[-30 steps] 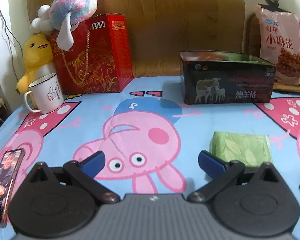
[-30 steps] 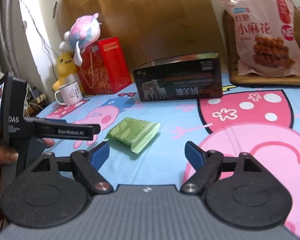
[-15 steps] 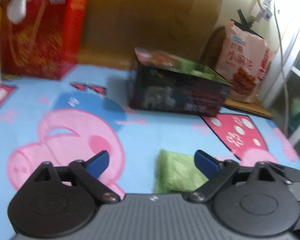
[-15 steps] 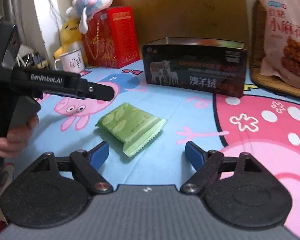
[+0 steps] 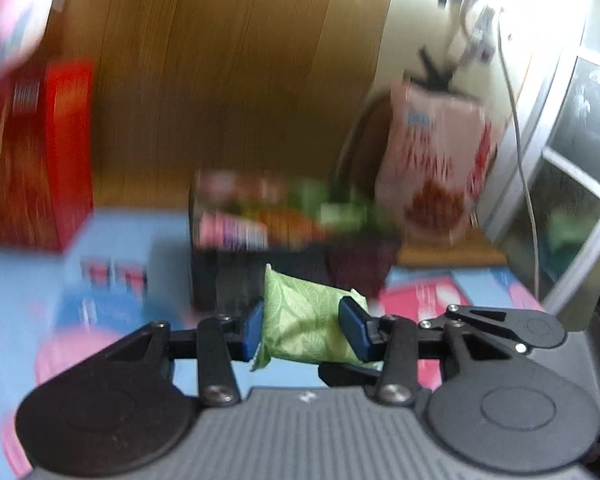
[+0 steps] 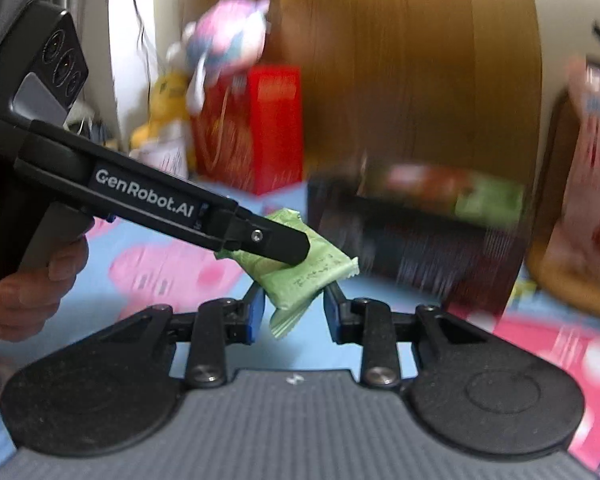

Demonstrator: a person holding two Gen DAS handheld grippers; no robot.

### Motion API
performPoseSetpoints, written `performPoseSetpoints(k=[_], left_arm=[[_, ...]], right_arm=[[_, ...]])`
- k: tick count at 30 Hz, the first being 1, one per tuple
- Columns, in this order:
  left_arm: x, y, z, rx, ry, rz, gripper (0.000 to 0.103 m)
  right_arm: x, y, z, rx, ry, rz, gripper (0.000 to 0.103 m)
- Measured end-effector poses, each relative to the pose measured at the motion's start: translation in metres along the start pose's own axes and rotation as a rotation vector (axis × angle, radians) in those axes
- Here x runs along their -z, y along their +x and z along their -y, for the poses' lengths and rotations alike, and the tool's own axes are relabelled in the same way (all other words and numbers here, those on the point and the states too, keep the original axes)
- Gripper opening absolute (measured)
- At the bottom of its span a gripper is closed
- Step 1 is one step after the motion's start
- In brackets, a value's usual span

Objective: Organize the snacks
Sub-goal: 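Carry the green pack over the tin and open both tools, then withdraw both tools from the tin back over the sheet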

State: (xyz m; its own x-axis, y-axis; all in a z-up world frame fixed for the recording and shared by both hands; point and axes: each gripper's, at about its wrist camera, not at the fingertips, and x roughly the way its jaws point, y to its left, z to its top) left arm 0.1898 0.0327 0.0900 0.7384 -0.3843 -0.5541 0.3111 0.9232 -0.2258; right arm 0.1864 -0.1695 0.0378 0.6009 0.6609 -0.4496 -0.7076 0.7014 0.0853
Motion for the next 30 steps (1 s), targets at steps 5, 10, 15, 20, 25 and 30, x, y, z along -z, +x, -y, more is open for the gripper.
performPoseSetpoints(k=[5, 10, 15, 20, 25, 30], left_arm=[[-0.048, 0.038, -0.005, -0.045, 0.038, 0.057, 0.041], [-0.06, 0.091, -0.017, -0.079, -0.001, 0.017, 0.042], [-0.052, 0.101, -0.025, -0.113, -0.066, 0.002, 0.04], [-0.037, 0.058, -0.014, -0.181, -0.051, 0.086, 0.043], [-0.006, 0.019, 0.013, -0.292, -0.008, 0.1, 0.062], [0.035, -0.006, 0.039, -0.341, 0.042, 0.058, 0.065]], right_arm=[[-0.044, 0.028, 0.03, 0.057, -0.047, 0.061, 0.035], [-0.05, 0.071, 0.055, 0.127, -0.063, 0.014, 0.036], [-0.042, 0.072, 0.06, 0.215, -0.038, 0.069, 0.058], [-0.026, 0.027, 0.047, 0.246, 0.036, 0.154, 0.06], [0.013, -0.011, 0.041, 0.266, 0.284, 0.16, 0.068], [0.058, -0.037, 0.03, 0.255, 0.552, 0.119, 0.077]])
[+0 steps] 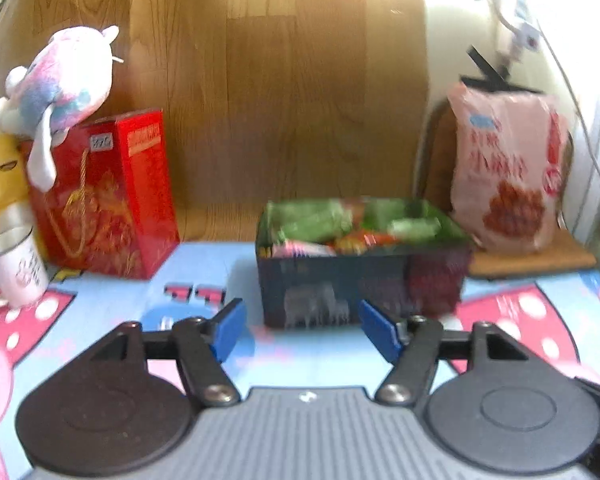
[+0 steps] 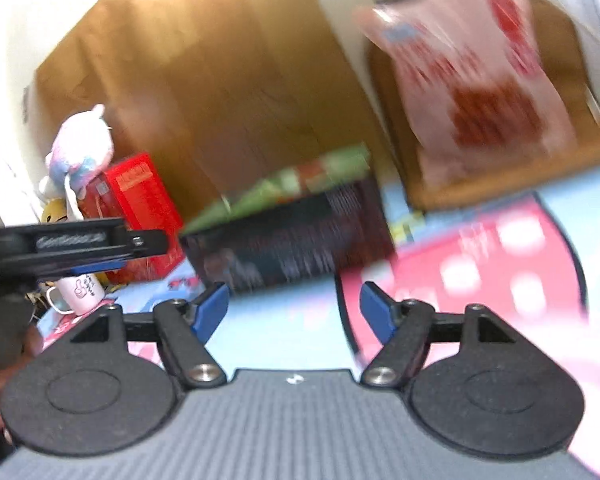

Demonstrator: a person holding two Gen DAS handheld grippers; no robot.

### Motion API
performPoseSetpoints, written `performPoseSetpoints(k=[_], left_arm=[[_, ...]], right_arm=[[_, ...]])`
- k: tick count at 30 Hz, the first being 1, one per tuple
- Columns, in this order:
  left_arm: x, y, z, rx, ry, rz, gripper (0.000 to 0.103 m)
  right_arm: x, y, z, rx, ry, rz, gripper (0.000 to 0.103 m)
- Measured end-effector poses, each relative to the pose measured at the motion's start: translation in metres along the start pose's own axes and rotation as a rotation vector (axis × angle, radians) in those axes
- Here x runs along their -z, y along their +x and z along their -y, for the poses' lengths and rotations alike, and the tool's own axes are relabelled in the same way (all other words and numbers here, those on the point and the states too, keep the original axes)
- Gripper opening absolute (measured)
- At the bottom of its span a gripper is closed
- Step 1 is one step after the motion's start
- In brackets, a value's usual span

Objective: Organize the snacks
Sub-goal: 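Withdraw both tools from the tin back over the sheet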

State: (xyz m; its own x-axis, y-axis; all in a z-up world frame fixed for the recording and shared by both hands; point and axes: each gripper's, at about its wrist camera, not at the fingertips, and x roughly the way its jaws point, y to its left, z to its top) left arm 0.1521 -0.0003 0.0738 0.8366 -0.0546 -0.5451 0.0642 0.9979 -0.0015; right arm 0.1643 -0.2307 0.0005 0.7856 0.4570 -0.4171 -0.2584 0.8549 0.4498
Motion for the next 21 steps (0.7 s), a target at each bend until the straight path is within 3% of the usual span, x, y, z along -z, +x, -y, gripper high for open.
performPoseSetpoints(k=[5, 8, 13, 16, 21], left_arm=[[0.029, -0.026, 0.007, -0.019, 0.01, -0.016, 0.067], [0.043, -0.042, 0.006, -0.037, 0.013, -0.013, 0.079], [0.056, -0.062, 0.001, -0.048, 0.008, -0.016, 0.084], [0.059, -0.073, -0.001, -0.074, 0.008, 0.006, 0.099], [0.061, -0.086, -0.002, -0.121, 0.026, 0.039, 0.103]], right_arm=[[0.023, -0.025, -0.002, 0.025, 0.032, -0.075, 0.095], [0.028, -0.045, -0.006, 0.012, 0.029, -0.066, 0.096], [0.031, -0.074, -0.013, -0.011, 0.034, -0.033, 0.1], [0.031, -0.082, -0.016, -0.024, 0.056, -0.033, 0.103], [0.031, -0.092, -0.027, -0.038, 0.033, -0.015, 0.103]])
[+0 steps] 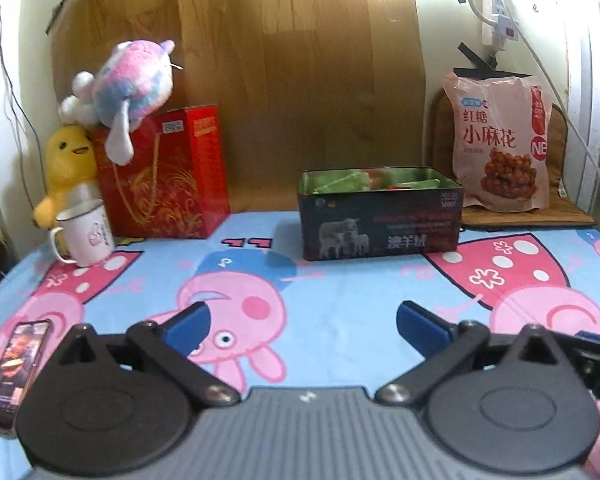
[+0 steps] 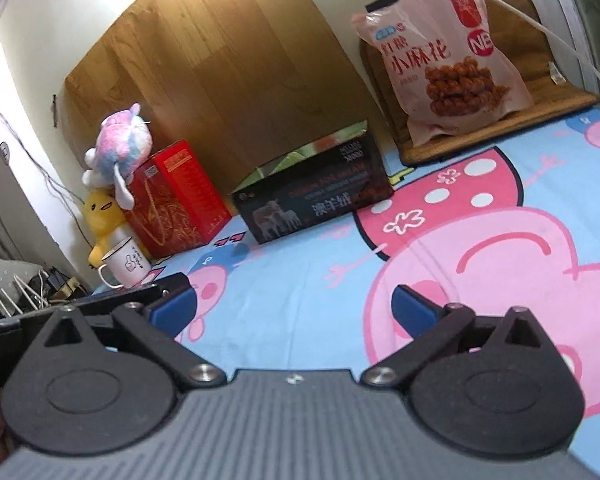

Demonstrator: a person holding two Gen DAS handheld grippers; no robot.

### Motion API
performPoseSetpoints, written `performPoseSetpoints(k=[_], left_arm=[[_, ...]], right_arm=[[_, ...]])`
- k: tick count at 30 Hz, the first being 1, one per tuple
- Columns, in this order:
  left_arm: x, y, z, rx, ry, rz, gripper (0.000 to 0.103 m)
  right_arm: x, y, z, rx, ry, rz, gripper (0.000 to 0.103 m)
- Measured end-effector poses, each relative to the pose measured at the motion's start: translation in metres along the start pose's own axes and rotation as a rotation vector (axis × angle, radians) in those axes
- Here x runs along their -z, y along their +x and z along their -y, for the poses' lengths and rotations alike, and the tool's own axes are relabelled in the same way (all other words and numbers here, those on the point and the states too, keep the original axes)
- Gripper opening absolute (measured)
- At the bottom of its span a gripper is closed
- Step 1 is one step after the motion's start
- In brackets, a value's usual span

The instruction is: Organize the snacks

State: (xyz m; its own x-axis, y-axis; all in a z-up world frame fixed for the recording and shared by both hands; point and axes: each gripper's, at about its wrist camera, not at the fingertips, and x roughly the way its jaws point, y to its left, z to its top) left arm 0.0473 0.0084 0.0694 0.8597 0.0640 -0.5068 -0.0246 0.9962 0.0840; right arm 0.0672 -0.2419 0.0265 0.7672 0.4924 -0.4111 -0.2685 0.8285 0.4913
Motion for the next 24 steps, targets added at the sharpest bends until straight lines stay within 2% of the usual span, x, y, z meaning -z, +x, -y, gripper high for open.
performPoseSetpoints(k=[10, 17, 21, 24], left_arm=[[0.001, -0.009, -0.002, -0.057, 0.019, 0.018, 0.103], [0.001, -0.01, 0.0, -0.067, 0.028, 0.012, 0.103], [0.002, -0.009, 0.008, -0.122, 0.076, 0.014, 0.103], [0.002, -0.008, 0.011, -0.116, 0.089, 0.01, 0.103]], right_arm=[[0.003, -0.006, -0.005, -0.028, 0.012, 0.006, 0.103], [0.004, -0.005, -0.004, -0.036, 0.016, -0.001, 0.103], [0.004, -0.004, -0.001, -0.034, 0.027, -0.003, 0.103], [0.004, -0.004, 0.001, -0.034, 0.035, 0.0, 0.103]])
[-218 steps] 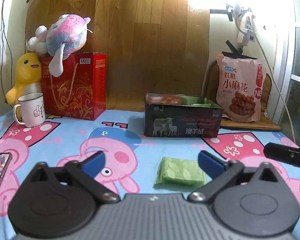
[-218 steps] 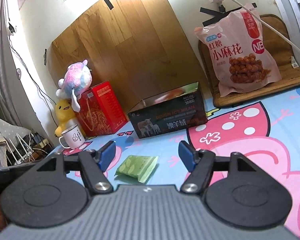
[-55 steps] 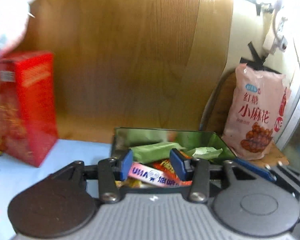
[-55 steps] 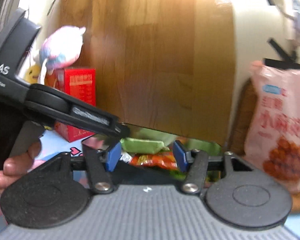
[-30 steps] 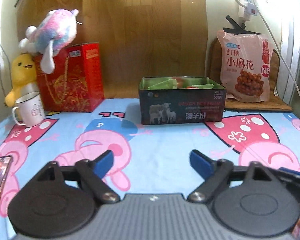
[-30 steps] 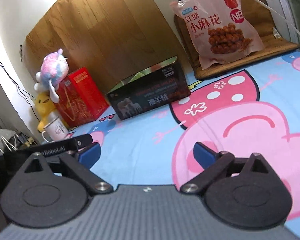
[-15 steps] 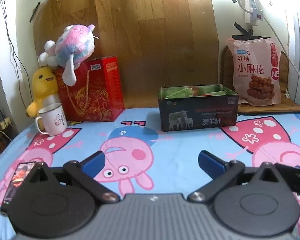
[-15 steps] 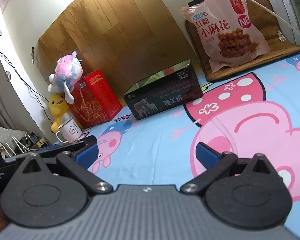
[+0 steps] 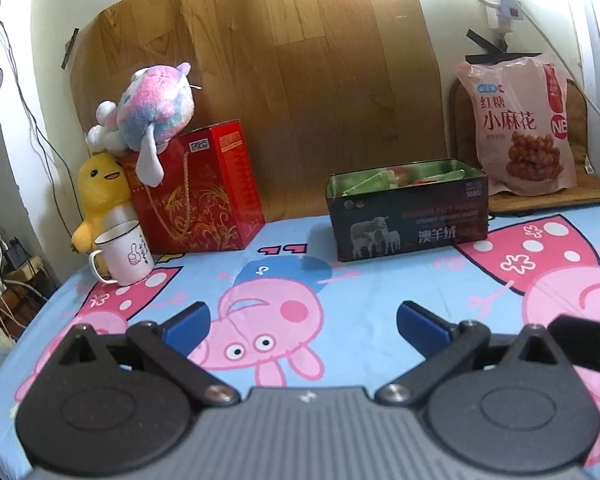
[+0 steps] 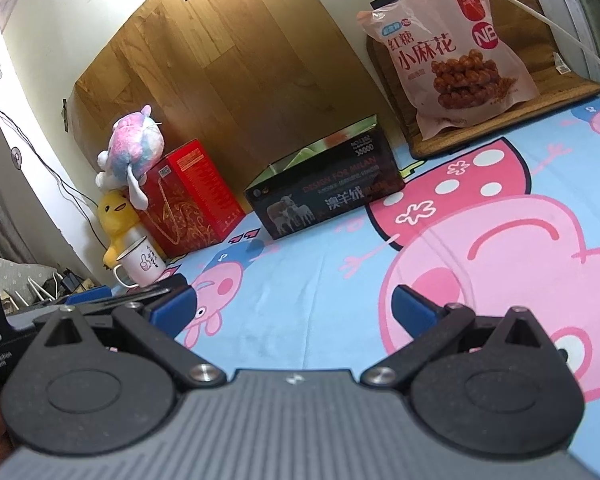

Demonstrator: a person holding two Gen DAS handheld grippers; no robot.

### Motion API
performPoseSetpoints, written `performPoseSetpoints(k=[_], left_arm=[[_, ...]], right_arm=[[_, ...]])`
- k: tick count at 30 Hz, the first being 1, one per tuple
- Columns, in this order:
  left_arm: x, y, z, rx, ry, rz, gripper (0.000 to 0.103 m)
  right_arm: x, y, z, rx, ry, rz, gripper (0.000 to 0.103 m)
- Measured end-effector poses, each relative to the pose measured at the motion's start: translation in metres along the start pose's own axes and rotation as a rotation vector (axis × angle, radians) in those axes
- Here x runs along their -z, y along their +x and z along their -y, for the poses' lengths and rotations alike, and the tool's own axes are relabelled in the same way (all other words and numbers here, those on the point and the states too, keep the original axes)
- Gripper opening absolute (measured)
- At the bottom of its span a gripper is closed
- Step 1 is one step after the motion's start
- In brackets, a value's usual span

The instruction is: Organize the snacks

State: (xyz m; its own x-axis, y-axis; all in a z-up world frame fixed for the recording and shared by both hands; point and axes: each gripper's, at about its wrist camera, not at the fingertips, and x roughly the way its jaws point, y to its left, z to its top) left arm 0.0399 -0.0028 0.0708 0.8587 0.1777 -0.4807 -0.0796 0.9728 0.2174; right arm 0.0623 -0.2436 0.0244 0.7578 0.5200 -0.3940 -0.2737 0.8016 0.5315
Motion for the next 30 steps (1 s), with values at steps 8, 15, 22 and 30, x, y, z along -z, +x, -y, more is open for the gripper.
performPoseSetpoints(k=[8, 15, 22, 30], left_arm=[[0.002, 0.008, 0.004, 0.03, 0.001, -0.042, 0.103], [0.006, 0.015, 0.011, 0.05, 0.009, -0.078, 0.103], [0.007, 0.021, 0.019, 0.056, 0.024, -0.096, 0.103], [0.007, 0.029, 0.025, 0.073, 0.034, -0.117, 0.103]], right_arm=[[-0.001, 0.0, 0.009, 0.003, 0.024, 0.003, 0.103], [0.0, 0.0, 0.013, 0.001, 0.036, -0.001, 0.103], [-0.001, 0.001, 0.02, 0.005, 0.052, -0.004, 0.103], [-0.002, 0.005, 0.027, 0.023, 0.059, -0.002, 0.103]])
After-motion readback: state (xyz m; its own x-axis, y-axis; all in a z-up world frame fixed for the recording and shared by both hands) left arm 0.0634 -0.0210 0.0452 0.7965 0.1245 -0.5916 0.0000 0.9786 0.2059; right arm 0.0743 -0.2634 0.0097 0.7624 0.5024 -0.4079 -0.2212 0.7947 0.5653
